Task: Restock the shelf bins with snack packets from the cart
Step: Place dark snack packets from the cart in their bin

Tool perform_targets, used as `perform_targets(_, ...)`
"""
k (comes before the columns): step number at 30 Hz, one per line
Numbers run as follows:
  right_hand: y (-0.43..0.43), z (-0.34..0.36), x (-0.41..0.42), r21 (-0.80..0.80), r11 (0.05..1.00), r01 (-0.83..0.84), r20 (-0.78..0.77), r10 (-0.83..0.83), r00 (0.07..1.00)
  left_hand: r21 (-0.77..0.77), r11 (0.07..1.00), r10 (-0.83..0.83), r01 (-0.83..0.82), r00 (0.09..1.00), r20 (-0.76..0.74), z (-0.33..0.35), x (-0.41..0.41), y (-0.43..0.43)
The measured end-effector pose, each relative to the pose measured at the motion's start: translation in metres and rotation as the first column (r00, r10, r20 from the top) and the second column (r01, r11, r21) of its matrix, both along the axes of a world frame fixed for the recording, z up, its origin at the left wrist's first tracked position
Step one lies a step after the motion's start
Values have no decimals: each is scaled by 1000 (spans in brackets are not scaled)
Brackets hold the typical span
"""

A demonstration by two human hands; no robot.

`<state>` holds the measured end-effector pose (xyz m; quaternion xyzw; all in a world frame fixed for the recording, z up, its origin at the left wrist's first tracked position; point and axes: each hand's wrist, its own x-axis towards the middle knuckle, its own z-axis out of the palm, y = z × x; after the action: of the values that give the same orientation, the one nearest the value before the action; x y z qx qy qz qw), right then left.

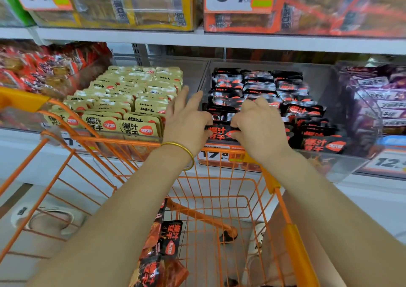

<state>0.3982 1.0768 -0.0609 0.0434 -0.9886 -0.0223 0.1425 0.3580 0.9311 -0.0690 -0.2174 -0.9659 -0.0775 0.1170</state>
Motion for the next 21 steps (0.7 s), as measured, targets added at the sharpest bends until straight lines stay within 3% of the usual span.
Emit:
perform_targets(4, 1, -2, 6, -15, 1000, 9, -74, -10, 997, 17, 999, -43, 44, 997, -65, -3, 5, -5)
perform_targets(7, -6, -5, 26, -179, 979, -98, -367, 26, 930, 271, 958, -22, 91, 969, -247, -15, 19, -28)
perform_targets(8, -13, -7, 33, -209, 965, -157, -395, 64, 917, 341, 936, 15, 84, 960, -279, -20, 26, -40)
perform_targets(9, -22, -10, 38, -225, 952, -208, -356, 118, 927, 378, 923, 42, 67, 961, -273, -24, 32, -51)
perform_targets(11, -43, -19, 39, -267, 930, -251, -23, 255, 967, 462, 887, 61, -3, 992, -110, -28, 38, -71)
perform_targets(13, -68, -41, 29, -283, 925, -255, 385, 353, 853, 525, 841, 45, -129, 985, 169, -29, 40, -86)
perform_targets(14, -81, -55, 24, -289, 920, -266, 512, 383, 769, 516, 836, 36, -187, 956, 290, -30, 41, -91)
perform_targets(18, -118, -111, 15, -257, 930, -261, 747, 363, 557, 354, 900, 25, -254, 841, 541, -37, 43, -104)
perform_targets(21, -133, -147, 22, -251, 953, -170, 818, 303, 488, 146, 971, 59, -187, 787, 614, -48, 40, -106)
